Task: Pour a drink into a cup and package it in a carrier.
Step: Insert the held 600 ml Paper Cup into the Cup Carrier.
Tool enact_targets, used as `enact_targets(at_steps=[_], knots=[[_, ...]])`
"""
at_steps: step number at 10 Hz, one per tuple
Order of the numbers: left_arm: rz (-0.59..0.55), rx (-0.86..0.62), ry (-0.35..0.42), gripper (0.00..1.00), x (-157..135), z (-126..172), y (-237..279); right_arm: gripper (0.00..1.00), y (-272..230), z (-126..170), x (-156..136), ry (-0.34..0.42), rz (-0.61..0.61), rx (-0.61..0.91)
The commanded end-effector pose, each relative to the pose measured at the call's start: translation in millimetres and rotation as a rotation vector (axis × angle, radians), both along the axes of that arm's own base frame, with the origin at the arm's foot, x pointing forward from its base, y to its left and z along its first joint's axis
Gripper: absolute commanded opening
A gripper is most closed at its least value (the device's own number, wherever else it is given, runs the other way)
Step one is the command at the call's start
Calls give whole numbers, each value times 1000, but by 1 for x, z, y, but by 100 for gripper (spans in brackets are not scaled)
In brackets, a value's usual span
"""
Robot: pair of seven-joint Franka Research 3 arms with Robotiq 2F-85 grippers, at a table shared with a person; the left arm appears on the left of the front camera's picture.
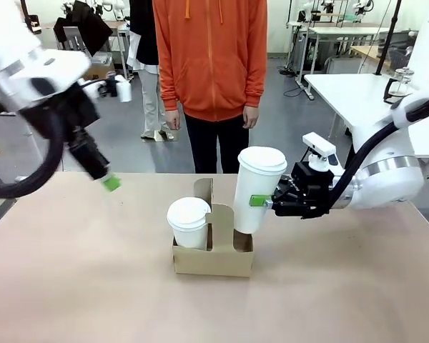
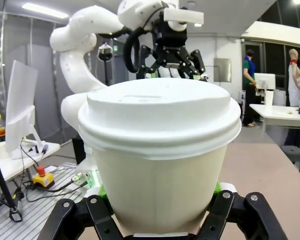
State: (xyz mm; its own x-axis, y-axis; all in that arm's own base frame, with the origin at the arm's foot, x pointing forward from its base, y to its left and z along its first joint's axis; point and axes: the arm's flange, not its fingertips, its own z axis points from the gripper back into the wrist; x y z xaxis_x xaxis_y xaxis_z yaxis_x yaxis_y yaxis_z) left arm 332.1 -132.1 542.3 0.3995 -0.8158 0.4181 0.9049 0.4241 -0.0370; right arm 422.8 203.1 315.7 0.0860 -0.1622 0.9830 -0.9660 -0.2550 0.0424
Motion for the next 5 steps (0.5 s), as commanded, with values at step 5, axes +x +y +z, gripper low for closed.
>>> enact_targets(at_steps=[5], knots=[[-99, -61, 53, 100, 0, -48, 54, 77, 14, -25, 10, 11, 48, 21]])
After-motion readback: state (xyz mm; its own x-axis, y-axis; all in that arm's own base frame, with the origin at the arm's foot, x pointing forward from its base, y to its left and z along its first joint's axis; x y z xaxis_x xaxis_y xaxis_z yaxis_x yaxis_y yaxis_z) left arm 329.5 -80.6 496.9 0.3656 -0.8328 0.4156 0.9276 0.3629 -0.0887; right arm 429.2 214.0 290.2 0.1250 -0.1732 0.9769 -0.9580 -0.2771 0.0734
